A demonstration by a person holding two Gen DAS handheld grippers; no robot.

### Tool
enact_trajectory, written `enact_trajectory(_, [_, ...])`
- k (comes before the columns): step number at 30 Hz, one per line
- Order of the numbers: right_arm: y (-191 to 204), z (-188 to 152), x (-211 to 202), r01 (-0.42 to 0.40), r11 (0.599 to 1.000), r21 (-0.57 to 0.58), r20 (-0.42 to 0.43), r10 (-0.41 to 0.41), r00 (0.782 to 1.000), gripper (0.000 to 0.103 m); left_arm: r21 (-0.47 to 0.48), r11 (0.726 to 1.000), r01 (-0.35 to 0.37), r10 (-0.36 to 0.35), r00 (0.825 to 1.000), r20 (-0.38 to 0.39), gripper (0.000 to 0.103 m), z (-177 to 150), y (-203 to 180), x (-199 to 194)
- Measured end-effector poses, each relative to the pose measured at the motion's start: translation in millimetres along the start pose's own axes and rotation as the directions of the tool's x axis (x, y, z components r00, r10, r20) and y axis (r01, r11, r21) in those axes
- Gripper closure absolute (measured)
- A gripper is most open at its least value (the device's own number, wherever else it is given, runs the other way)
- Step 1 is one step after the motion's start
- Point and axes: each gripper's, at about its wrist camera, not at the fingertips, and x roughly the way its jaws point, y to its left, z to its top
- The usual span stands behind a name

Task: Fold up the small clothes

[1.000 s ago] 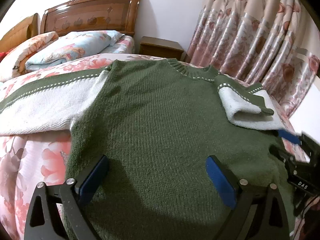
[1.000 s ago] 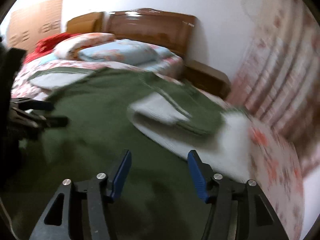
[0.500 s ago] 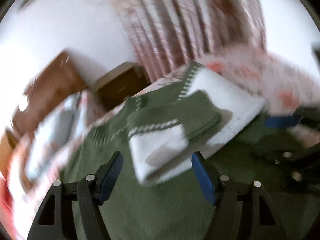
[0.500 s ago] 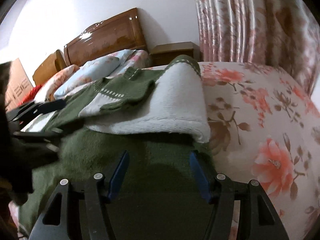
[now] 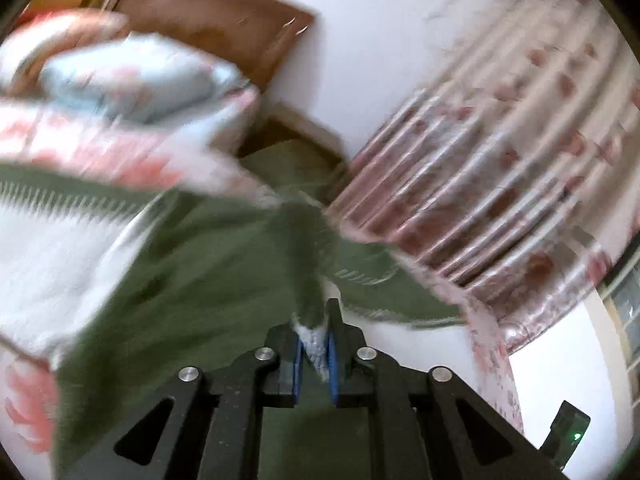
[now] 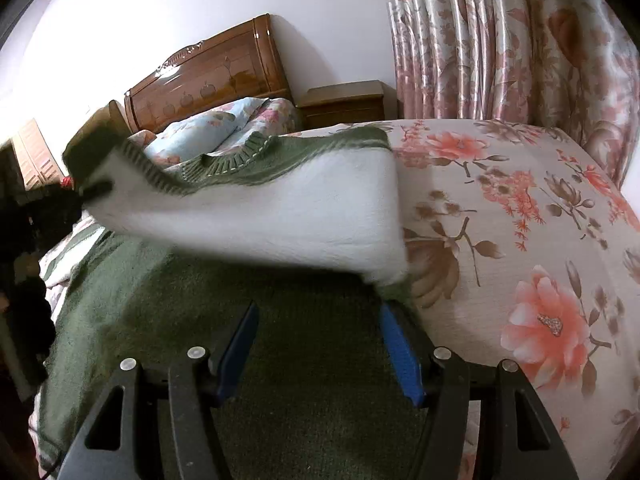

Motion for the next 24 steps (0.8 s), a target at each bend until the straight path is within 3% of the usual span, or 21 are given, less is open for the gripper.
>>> enact_trajectory(2, [1, 0, 1, -0.002, 1.0, -0.006, -0.002, 0.002, 1.0, 0.0, -0.011, 1.0, 0.017, -0.018, 0.997, -0.078, 0.077, -7, 19, 14])
enact_trajectory(5, [1, 0, 2, 0.009, 1.0, -0.01, -0.005, -0.009, 1.0, 0.0, -0.037, 0.996, 0.083, -0.085, 0.995, -0.057, 0.072, -11, 28, 11])
enact_trajectory(8, [2, 0, 3, 0.017, 1.0, -0.014, -0.005, -0.018, 1.0, 0.0, -0.096, 0.992, 0.081, -0.084, 0.996, -0.03, 0.076, -10, 40, 9])
enact_trajectory(11, [0, -1, -2, 0.004, 1.0, 0.003, 0.015, -0.004, 1.0, 0.0, -0.135, 0.99, 0.042, -0.034, 0.998, 0.059, 0.081, -18, 50, -14])
enact_trajectory(14, [-4, -1, -3, -0.003, 0.999, 0.032, 0.021, 0.002, 1.0, 0.0, -0.152, 0.988, 0.017, -0.004, 0.996, 0.084, 0.081, -18, 52, -17])
enact_trajectory(18, [1, -1, -6, 0.039, 0.999, 0.02, 0.038, -0.04, 0.998, 0.0, -0.061, 0.99, -0.124, 0.134, 0.974, 0.182, 0.08, -34, 33, -48])
enact_trajectory(20, [7, -1, -14, 0.062, 0.998, -0.007, 0.081, -0.061, 0.995, 0.0, -0.003, 0.99, -0.14, 0.137, 0.967, 0.214, 0.072, -45, 22, -60])
enact_trajectory(22, [16, -2, -19, 0.072, 0.996, -0.05, 0.112, -0.066, 0.991, 0.0, 0.065, 0.986, -0.152, 0.138, 0.974, 0.179, 0.067, -53, 13, -53])
enact_trajectory(24, [26, -2, -15, 0.078, 0.992, -0.102, 0.098, -0.068, 0.993, 0.0, 0.066, 0.983, -0.169, 0.163, 0.983, 0.085, 0.066, -54, 20, -40])
